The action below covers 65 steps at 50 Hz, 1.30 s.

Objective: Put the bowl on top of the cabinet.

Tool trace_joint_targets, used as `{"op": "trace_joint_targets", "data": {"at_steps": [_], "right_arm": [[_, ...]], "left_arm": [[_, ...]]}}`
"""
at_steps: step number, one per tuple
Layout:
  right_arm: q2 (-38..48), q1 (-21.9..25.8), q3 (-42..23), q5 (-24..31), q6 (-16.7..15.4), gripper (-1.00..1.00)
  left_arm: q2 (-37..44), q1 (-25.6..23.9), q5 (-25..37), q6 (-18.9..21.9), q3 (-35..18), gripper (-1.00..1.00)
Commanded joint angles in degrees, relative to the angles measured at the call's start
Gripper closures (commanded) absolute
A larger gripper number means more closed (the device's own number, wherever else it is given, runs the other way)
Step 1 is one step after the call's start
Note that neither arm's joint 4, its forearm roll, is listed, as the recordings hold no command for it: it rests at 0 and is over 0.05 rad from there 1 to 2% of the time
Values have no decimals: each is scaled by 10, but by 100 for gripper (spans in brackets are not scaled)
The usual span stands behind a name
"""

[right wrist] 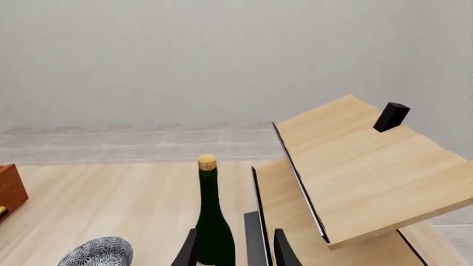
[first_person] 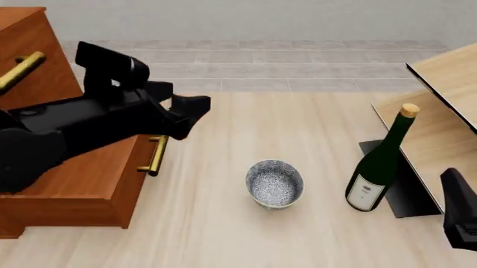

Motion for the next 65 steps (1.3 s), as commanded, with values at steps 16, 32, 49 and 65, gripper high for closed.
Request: {"op": "trace_joint_targets", "data": {"at_steps": [16,32,49,65], "right_arm": [[0,-6,0,-7,11,-100],[0,-8,0,-11,16,-100],[0,-11,-5,-11,18,-100],[0,-12,-2,-15,19,-100]], "left_arm": [[207,-30,42,-104,-111,-100],[287,-34,44,-140,-146,-100],[330,-43,31,-177,-144,-100],[353,-57,11,-195,-129,-100]]}}
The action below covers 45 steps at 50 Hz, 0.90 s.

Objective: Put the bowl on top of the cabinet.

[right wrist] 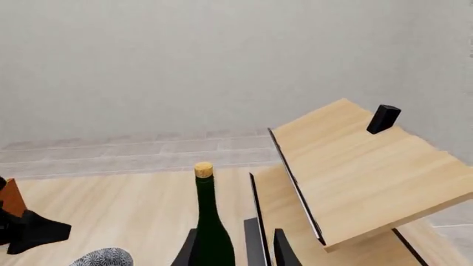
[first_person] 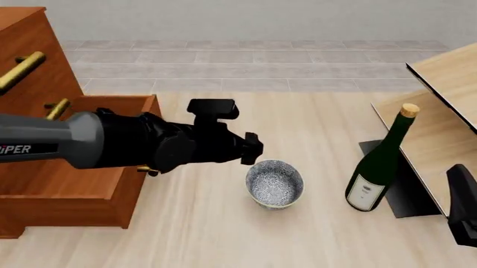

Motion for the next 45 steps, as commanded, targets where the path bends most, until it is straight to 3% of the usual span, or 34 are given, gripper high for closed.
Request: {"op": "trace_joint_targets", "data": {"at_steps": [1,45], "right_arm": [[0,-1,0,-1,1,-100],[0,-2,-2,-4,5,-100]], "left_arm": [[20,-8,-13,-14,9,-100],[80,-21,-58,-25,11,-100]]}}
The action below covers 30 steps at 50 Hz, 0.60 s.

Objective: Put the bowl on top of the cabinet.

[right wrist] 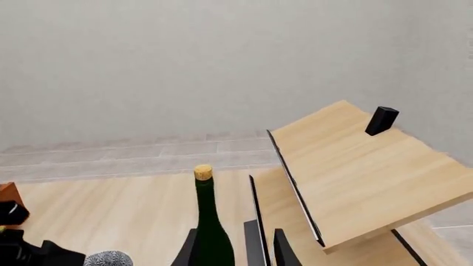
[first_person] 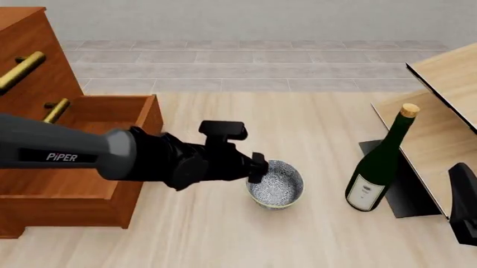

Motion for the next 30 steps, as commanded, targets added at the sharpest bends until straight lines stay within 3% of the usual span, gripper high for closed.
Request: {"op": "trace_joint_targets", "data": {"at_steps": [1,30], "right_arm": [[0,0,1,-2,2,-100],[0,-3,-1,-1,3,-100]], "left_arm": [[16,-3,-14,-3,-1,-100],[61,-4,-36,-9,-7,-100]]}}
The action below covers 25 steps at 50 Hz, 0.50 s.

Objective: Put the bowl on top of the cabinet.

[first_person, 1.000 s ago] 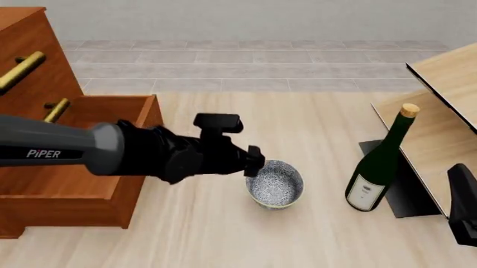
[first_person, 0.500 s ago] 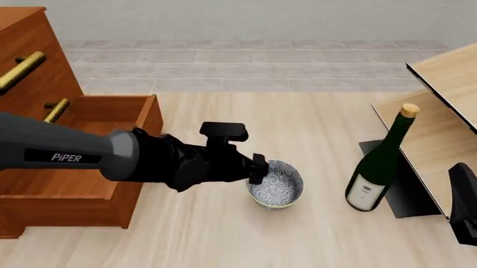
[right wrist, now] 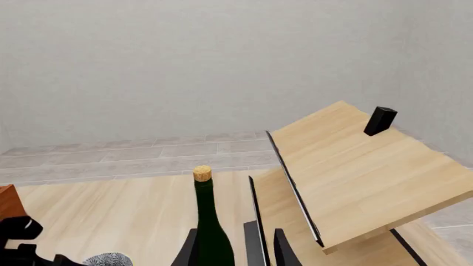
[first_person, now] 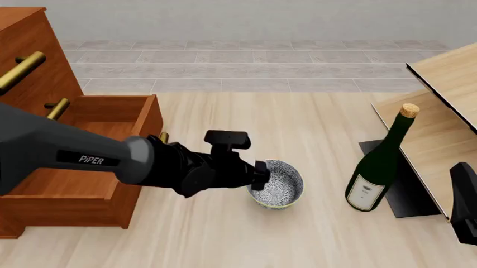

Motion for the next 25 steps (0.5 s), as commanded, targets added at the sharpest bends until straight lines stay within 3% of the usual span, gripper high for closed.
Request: {"op": "trace_joint_targets", "data": {"at_steps": [1,25], "right_arm": [[0,0,0,0,0,-100],[0,-3,-1,-1,1,-100]], "left_arm": [[10,-1,-6,0,-1,-100],[30,3,-16,5,-2,-100]]}}
